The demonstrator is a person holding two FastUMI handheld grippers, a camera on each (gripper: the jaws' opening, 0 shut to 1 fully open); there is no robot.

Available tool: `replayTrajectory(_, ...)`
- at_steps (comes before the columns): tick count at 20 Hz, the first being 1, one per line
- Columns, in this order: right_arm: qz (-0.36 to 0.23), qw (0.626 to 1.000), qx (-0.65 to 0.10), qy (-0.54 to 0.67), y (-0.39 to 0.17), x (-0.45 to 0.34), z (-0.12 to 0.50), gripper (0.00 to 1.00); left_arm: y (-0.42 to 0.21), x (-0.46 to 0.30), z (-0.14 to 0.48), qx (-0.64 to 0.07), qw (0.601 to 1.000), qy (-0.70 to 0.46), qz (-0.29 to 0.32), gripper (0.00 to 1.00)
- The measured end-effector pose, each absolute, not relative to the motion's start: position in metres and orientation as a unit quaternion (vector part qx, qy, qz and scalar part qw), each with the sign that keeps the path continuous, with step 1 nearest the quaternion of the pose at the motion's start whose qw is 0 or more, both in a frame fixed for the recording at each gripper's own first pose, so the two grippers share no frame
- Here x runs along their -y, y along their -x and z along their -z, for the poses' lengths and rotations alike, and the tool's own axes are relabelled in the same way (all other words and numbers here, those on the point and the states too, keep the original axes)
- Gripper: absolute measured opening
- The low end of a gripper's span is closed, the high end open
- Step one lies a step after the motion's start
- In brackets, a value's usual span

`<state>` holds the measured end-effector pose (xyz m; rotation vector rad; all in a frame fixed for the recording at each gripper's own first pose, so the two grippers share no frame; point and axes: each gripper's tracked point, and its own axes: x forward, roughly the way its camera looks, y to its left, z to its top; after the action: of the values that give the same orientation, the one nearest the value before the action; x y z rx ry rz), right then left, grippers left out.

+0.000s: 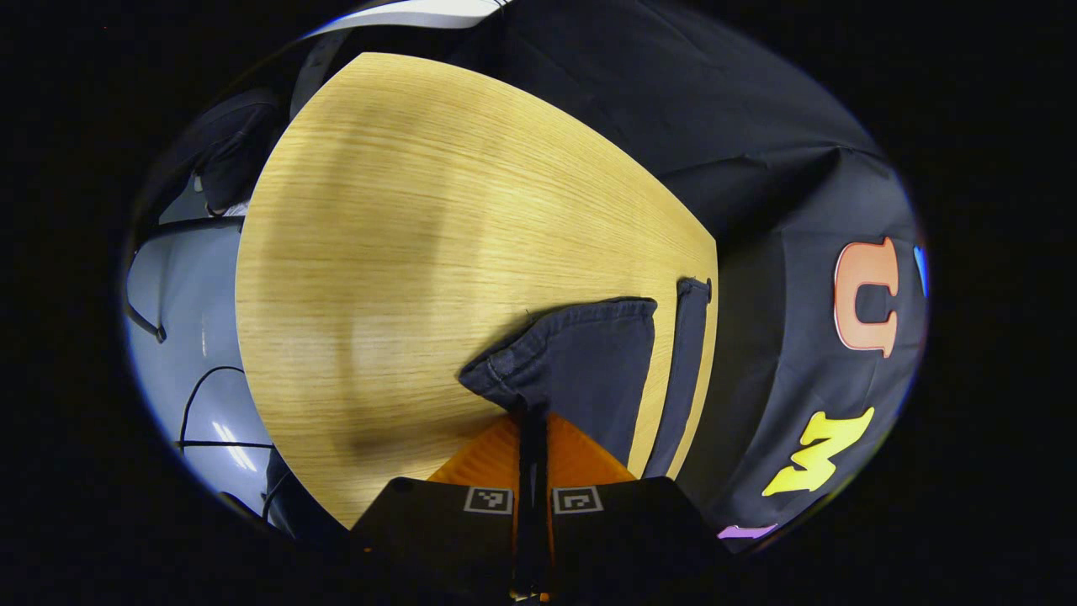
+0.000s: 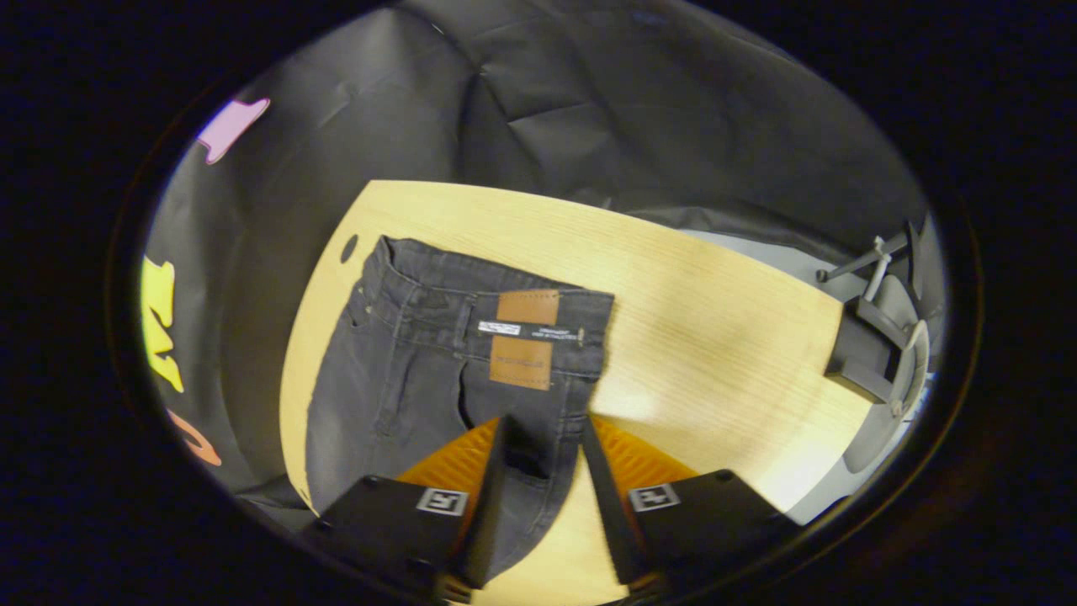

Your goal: Grasp the waist and the cuffs of the jeans and fold them to make the two legs overlap; first hold the waist and fold one-third of the jeans toward the cuffs, then hold the cuffs and fold the remaining one-third in the same direction to finish folding.

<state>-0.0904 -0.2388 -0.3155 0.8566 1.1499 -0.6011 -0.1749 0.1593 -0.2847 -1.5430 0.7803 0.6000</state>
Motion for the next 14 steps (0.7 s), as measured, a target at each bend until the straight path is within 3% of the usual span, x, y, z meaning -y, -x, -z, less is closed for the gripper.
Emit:
replayTrajectory(2, 0.275, 0.713, -0.516, -0.388, 0.091, 0.241, 0.323, 0.14, 0.174, -0.159, 0.284, -0.339, 0.611, 0.666, -0.260, 0.04)
replayTrajectory(5, 0.274, 0.715, -0.505, -0.398, 0.091, 0.240, 0.321, 0.00, 0.173, -0.161, 0.284, -0.339, 0.604, 0.671, -0.266, 0.04)
replayTrajectory(8, 0.257, 0.729, -0.503, -0.387, 0.087, 0.239, 0.315, 0.01, 0.171, -0.160, 0.283, -0.355, 0.600, 0.662, -0.276, 0.03)
replayTrajectory(14, 0.212, 0.734, -0.469, -0.444, 0.059, 0.224, 0.269, 0.00, 0.123, -0.165, 0.226, -0.317, 0.609, 0.685, -0.243, 0.03)
